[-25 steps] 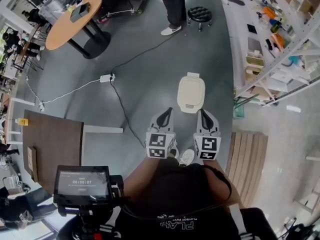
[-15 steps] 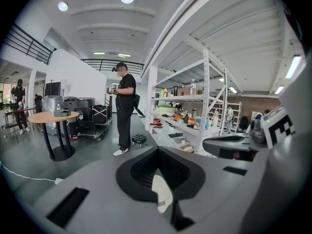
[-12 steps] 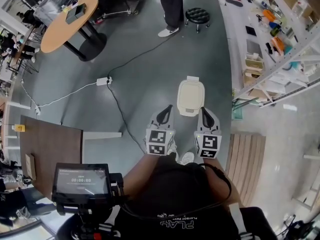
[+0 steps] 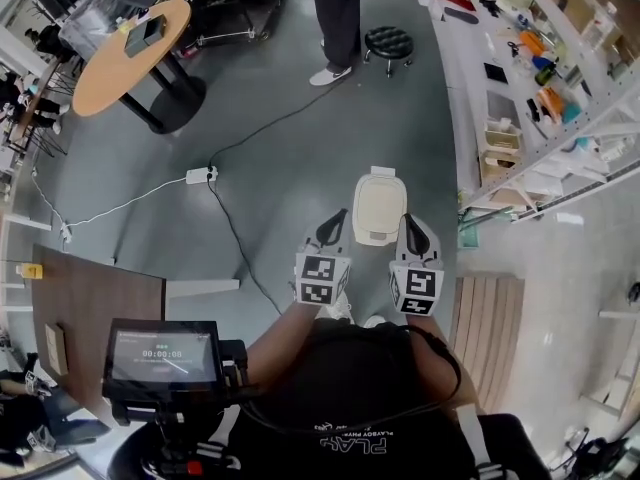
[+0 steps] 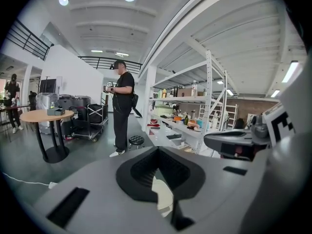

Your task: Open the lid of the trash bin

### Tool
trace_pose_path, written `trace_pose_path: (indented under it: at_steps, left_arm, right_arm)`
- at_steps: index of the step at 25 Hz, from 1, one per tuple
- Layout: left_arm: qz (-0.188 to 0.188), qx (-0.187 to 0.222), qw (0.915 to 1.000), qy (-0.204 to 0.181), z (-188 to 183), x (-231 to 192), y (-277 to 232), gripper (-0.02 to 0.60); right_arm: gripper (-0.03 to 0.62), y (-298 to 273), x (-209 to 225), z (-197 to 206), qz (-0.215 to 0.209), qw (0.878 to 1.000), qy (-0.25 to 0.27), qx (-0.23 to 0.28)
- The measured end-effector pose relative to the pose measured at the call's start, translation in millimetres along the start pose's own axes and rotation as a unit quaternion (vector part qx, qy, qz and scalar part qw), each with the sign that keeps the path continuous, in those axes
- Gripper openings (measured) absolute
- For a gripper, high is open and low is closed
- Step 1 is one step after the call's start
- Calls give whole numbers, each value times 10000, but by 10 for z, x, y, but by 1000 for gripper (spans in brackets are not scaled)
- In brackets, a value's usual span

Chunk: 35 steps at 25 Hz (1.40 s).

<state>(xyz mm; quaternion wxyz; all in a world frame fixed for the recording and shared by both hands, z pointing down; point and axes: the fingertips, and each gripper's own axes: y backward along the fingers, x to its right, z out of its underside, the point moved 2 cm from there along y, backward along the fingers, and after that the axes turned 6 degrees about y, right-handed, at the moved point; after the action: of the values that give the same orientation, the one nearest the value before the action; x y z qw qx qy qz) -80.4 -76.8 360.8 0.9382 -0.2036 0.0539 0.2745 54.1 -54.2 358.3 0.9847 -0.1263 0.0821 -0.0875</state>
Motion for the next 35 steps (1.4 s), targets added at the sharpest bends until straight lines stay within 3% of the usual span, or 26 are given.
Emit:
trace_pose_path:
  at_steps: [8, 19, 35]
  left_arm:
    - [299, 61, 9995, -38, -119, -46, -77, -3]
    - [233, -123, 9996, 94, -33, -92, -280, -3]
    - [-22, -733, 9969, 285, 517, -91, -768, -3]
  right_arm:
    - [2, -80, -67, -37, 165, 9998, 62, -42]
    - [1, -262, -124, 38, -76, 9997, 83, -234]
    - [2, -649, 71, 653, -337, 9958, -262, -810]
